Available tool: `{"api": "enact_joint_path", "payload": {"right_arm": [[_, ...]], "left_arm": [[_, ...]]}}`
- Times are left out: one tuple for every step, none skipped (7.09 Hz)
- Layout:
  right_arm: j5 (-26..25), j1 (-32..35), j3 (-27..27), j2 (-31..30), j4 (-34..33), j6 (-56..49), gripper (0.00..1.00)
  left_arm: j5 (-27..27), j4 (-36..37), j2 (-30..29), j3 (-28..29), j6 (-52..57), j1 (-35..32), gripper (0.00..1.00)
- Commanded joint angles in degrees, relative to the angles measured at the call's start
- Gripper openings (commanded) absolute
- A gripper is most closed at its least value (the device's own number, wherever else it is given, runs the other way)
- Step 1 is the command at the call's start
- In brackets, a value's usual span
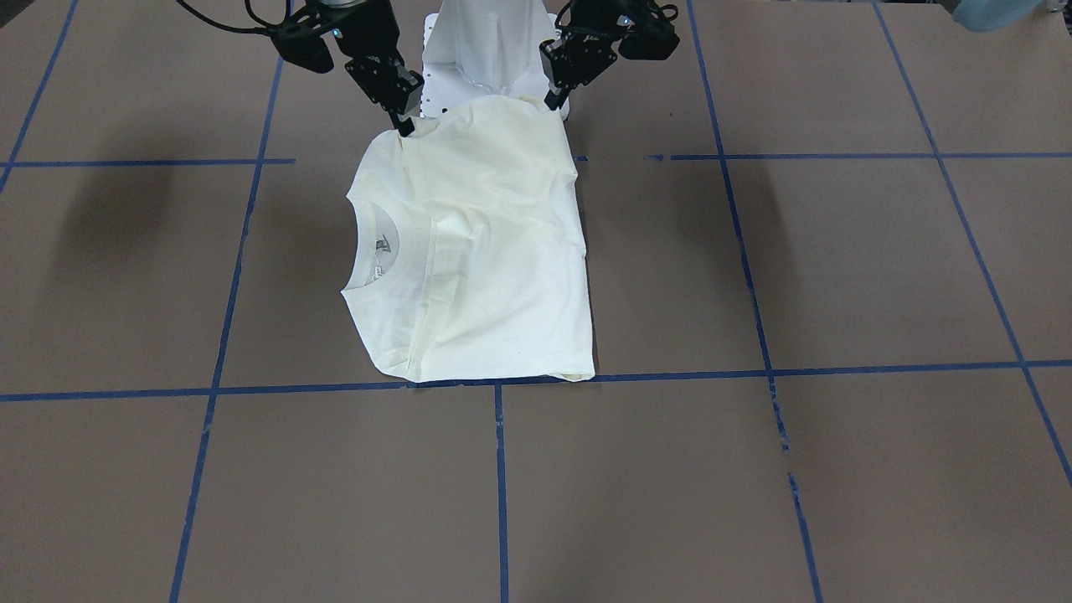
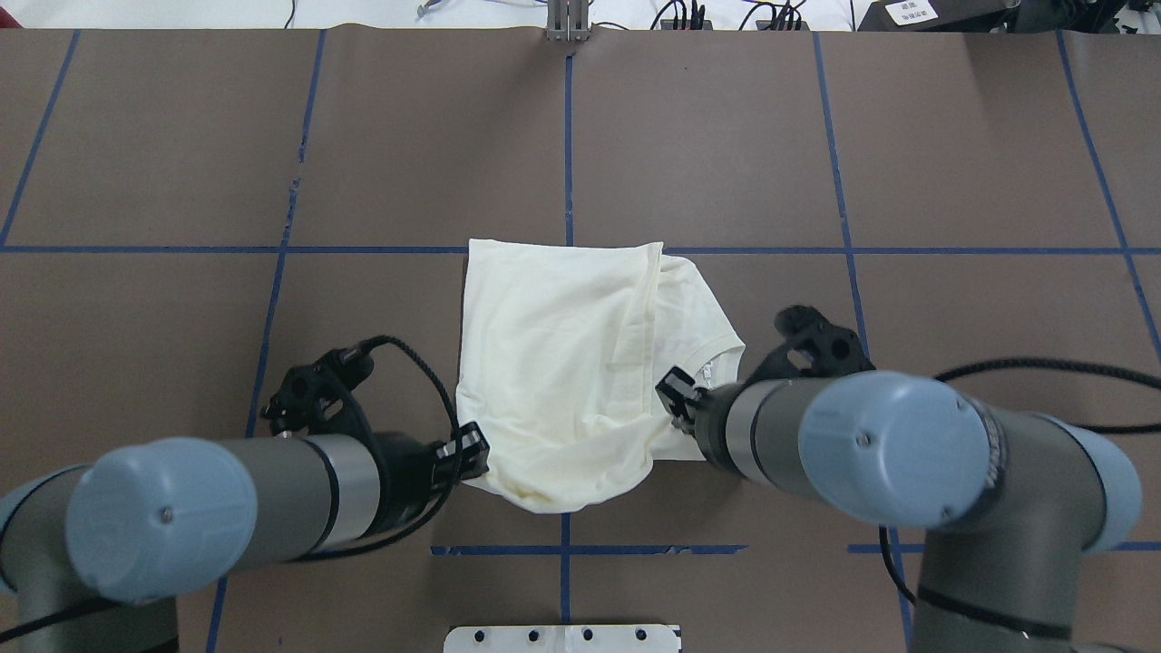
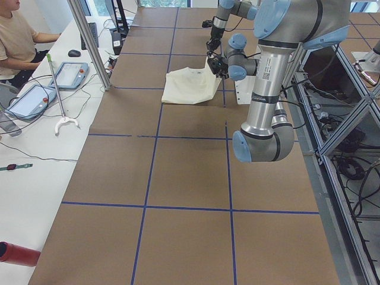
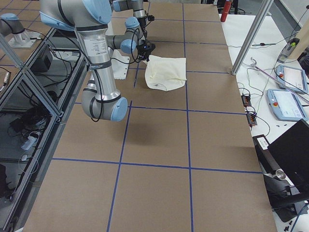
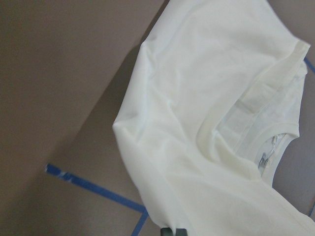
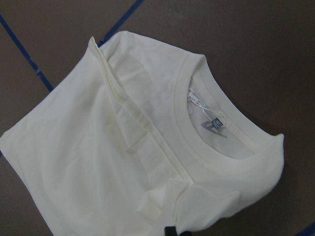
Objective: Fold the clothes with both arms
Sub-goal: 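Grasp the near edge with both grippers and fold it toward the far edge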
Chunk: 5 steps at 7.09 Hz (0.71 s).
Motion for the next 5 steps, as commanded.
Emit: {"api": "enact_joint_path", "payload": {"right_arm": [[5.93,9.75,-11.19,7.98,0.09,-6.34,0.0],[9.0,12.31,-15.24,10.54,0.26,-7.41,0.0],[9.21,13.55,-19.81,11.96,4.44,-7.24,0.0],[9.3,14.35,-24.2,12.15,9.62,-7.24,0.0],[9.3,15.14,-27.38,13.45,10.89,-7.33,0.0]], "left_arm": [[-2.26,-0.15,-3.08,5.05,7.94,-8.59,0.0],[-2.89,-0.68,-5.08,8.55,10.66,-11.58,0.0],[-2.89,-2.08,-6.93,13.02,12.6,-13.09,0.0],[-2.89,-5.22,-7.04,16.38,12.88,-14.58,0.0],[-2.89,-8.21,-7.3,19.46,13.15,-15.21,0.0]]}}
